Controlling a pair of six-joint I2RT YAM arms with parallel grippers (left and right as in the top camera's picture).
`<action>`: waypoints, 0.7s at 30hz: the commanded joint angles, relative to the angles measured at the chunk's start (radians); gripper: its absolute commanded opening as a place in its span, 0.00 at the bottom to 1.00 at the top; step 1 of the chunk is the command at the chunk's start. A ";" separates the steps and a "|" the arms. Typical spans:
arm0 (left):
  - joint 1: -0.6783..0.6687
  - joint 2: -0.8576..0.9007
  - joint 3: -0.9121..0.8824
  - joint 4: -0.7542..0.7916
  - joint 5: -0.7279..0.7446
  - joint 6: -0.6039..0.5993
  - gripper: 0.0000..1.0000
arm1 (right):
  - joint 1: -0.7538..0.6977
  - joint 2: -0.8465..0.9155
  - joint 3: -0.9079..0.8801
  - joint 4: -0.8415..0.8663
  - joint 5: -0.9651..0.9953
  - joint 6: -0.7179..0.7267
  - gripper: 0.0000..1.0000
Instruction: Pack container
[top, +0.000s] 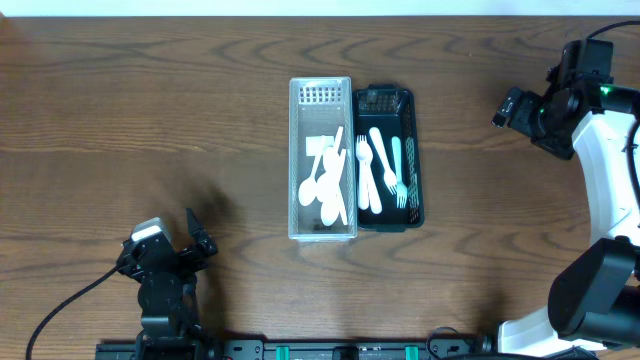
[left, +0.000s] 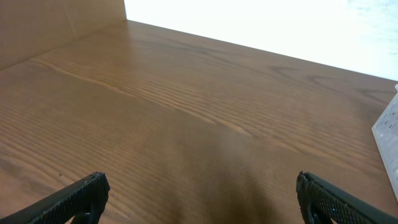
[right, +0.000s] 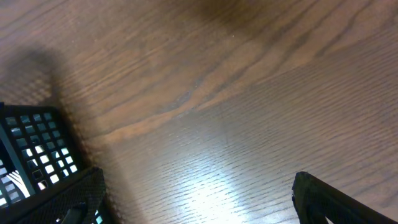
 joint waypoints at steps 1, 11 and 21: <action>0.006 0.002 -0.022 -0.005 0.010 0.010 0.98 | 0.008 -0.002 0.006 0.000 0.004 -0.010 0.99; 0.006 0.002 -0.022 -0.005 0.010 0.010 0.98 | 0.008 -0.002 0.006 0.000 0.004 -0.011 0.99; 0.006 0.002 -0.022 -0.005 0.010 0.010 0.98 | 0.069 -0.209 0.006 -0.003 0.238 -0.033 0.99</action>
